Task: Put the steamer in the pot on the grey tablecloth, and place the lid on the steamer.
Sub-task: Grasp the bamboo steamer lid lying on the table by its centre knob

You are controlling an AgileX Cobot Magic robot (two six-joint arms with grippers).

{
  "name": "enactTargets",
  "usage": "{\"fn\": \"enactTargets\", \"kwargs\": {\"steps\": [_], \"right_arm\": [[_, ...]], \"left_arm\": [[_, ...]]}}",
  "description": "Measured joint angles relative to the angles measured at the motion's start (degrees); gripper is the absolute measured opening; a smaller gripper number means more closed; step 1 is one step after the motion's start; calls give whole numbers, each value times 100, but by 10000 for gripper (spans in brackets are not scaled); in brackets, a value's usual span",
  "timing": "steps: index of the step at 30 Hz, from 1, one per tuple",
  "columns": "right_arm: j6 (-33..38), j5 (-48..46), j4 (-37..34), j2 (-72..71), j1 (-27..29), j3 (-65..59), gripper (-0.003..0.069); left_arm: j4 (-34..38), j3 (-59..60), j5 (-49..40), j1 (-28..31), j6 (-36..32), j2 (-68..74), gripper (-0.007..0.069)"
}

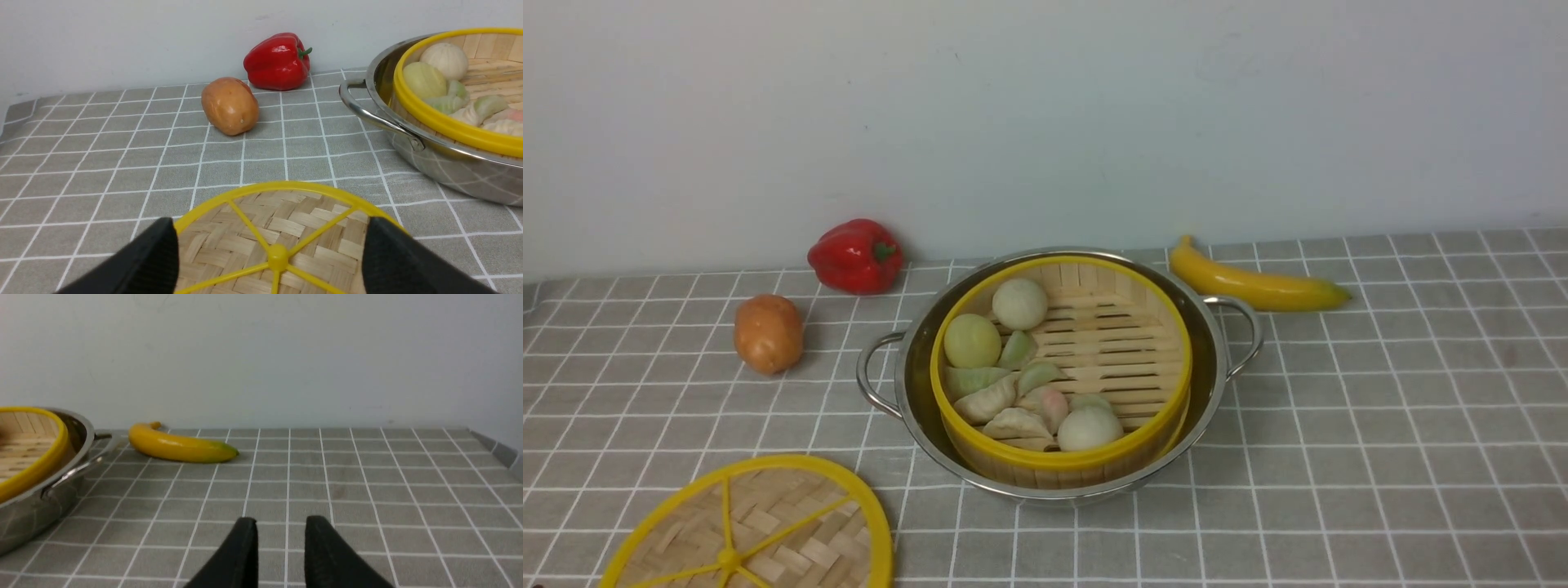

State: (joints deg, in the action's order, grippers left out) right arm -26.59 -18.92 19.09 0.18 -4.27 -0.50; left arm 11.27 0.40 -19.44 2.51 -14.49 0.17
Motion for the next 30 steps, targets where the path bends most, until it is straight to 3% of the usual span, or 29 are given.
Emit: {"fn": "enactTargets", "kwargs": {"steps": [17,24,30], "right_arm": [[134,-76,-187,0,-77,0,231],[1690,-76,-1349,0,-77,0,240],[2035,-76,-1577,0,-77,0,240]], "left_arm": [[0,0,0,0,0,0,557],[0,0,0,0,0,0,557],[0,0,0,0,0,0,557]]}}
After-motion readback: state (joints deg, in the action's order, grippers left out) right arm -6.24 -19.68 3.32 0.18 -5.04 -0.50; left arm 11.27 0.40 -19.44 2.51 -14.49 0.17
